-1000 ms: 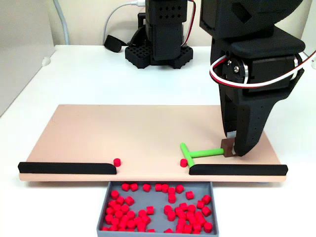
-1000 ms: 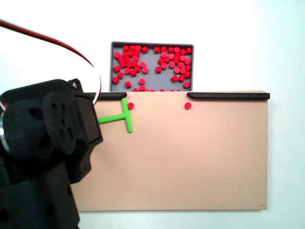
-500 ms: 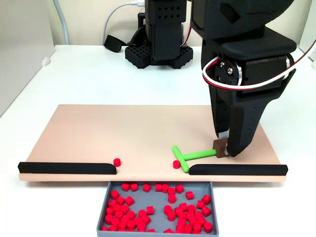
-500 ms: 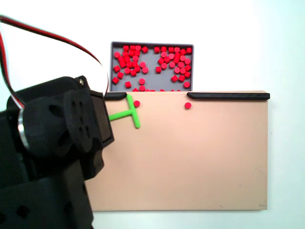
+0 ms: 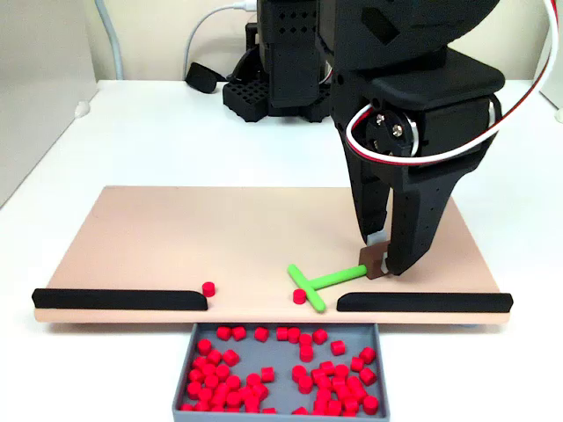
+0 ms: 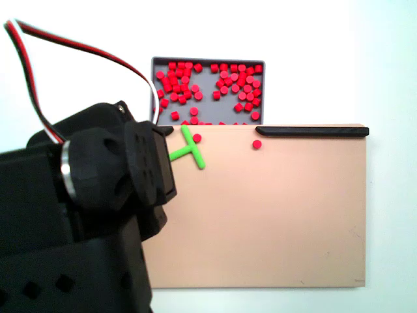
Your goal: Push granules from left to the grey container
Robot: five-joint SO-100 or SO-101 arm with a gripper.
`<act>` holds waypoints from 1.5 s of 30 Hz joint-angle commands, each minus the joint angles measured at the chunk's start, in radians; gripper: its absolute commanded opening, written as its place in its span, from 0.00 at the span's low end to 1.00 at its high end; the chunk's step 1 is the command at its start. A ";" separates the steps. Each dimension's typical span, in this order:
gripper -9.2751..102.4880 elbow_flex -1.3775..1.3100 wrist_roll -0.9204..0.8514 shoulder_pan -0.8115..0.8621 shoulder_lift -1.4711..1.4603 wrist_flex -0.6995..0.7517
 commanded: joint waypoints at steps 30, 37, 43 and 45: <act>0.08 0.000 -0.402 0.095 0.009 -0.003; 0.08 0.000 -0.495 0.104 0.114 -0.002; 0.08 0.107 -0.522 0.075 0.276 0.035; 0.08 0.227 -0.557 0.072 0.382 0.035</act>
